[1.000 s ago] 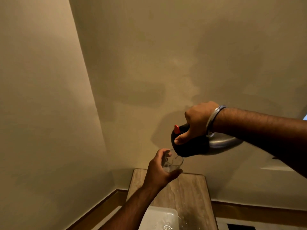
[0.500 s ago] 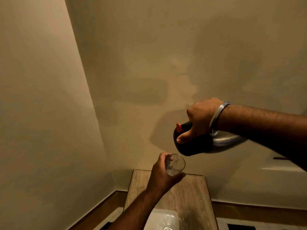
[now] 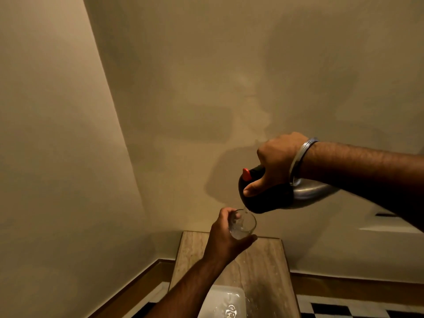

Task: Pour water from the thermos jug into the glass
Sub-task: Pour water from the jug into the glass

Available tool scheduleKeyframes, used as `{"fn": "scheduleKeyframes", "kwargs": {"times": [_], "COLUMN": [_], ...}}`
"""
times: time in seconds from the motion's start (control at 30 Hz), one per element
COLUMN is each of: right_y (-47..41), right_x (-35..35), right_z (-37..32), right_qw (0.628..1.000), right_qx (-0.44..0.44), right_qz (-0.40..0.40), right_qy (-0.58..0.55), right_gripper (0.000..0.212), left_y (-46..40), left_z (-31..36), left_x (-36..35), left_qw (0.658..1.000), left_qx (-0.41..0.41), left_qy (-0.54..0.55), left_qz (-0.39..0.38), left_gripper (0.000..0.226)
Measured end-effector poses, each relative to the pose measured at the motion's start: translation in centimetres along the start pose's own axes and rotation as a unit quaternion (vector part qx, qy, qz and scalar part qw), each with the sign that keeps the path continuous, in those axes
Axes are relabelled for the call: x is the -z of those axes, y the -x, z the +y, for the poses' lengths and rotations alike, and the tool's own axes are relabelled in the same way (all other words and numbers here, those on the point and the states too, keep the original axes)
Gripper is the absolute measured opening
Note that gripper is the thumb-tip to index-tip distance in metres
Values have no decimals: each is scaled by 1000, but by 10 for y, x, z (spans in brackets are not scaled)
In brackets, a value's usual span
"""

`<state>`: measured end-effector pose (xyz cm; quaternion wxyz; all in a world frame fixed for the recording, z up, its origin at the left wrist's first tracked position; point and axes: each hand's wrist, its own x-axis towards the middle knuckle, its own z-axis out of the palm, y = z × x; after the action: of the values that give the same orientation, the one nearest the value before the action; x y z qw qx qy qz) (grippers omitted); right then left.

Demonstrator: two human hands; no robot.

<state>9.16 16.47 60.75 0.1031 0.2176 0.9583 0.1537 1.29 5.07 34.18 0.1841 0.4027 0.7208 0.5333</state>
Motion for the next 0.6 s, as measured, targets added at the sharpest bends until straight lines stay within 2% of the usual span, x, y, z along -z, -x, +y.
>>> {"fn": "scheduleKeyframes", "kwargs": {"times": [0.27, 0.6], "right_y": [-8, -17], "right_x": [-13, -20], "right_z": [2, 10], "right_qw": [1000, 1000], "right_qx": [8, 4], "right_qz": [5, 3], "right_qy": [4, -3], "right_gripper": [89, 87], "left_y": [-5, -12], "left_z": [-3, -8], "left_x": [-4, -8], "left_qw": [1000, 1000], "left_qx": [1, -6], "left_qy": [1, 6], "left_qz": [-6, -5], "left_gripper": [72, 71]}}
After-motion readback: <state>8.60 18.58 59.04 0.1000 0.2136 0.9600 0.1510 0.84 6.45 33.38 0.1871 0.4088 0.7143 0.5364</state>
